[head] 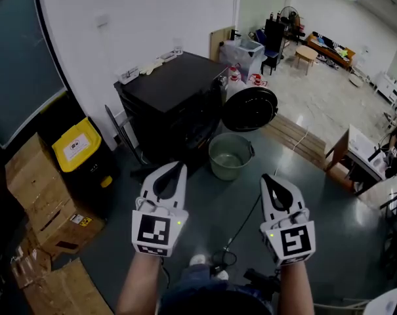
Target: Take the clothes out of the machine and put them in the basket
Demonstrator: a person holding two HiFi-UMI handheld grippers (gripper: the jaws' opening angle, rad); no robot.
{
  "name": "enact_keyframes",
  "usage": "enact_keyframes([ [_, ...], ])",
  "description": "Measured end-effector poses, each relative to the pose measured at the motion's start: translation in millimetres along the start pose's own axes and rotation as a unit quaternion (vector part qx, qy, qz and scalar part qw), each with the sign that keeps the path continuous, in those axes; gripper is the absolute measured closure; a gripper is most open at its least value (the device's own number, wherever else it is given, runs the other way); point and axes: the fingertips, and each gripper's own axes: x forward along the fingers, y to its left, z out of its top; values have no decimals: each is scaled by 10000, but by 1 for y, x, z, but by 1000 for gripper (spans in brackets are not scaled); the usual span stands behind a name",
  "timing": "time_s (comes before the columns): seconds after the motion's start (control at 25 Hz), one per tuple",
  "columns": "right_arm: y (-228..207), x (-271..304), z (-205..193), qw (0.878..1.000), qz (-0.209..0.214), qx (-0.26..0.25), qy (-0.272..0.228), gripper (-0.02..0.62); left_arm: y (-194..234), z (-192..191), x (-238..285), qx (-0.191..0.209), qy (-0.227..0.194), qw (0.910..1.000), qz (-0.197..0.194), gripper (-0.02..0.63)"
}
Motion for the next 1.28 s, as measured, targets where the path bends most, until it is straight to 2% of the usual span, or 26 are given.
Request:
enact_keyframes([
  [0.08, 3, -1, -6, 9994, 91, 320, 79, 598, -3, -7, -2, -172, 66, 9998, -39, 603],
  [0.12, 4, -1, -10, 9985, 126, 508, 183, 598, -4, -11, -3, -353, 94, 9993, -35, 575],
  [0.16, 6, 0, -15, 9972, 181, 663, 284, 543, -3, -14, -2, -570, 104, 9983, -12, 342],
  [0.2, 7, 2, -20, 9962, 229, 773, 337, 356, -2, -17, -1, -751, 89, 9971, 63, 58],
  [0.24, 7, 3, -24, 9957, 206, 846, 320, 147, 2, -18, -2, -836, 62, 9963, 188, 43],
  [0.28, 5, 3, -28, 9954, 91, 915, 276, 81, 4, -20, -3, -837, 55, 9960, 309, 38],
  [0.36, -1, 0, -34, 9939, -163, 1062, 254, 26, 6, -24, -5, -810, 110, 9958, 419, 37],
  [0.6, -5, -15, -41, 9934, -225, 1097, 264, 21, -9, -24, -10, -823, 205, 9953, 473, 37],
  [0.8, -13, -27, -48, 9910, 100, 1306, 264, 23, -38, -21, -16, -428, 373, 9975, 415, 37],
  [1.08, -15, -32, -67, 9931, 310, 1089, 313, 32, -48, -36, -15, -372, 636, 9943, 766, 38],
  [1.28, -48, -28, -76, 9918, 110, 1200, 415, 37, -51, -26, 8, -322, 529, 9951, 777, 38],
])
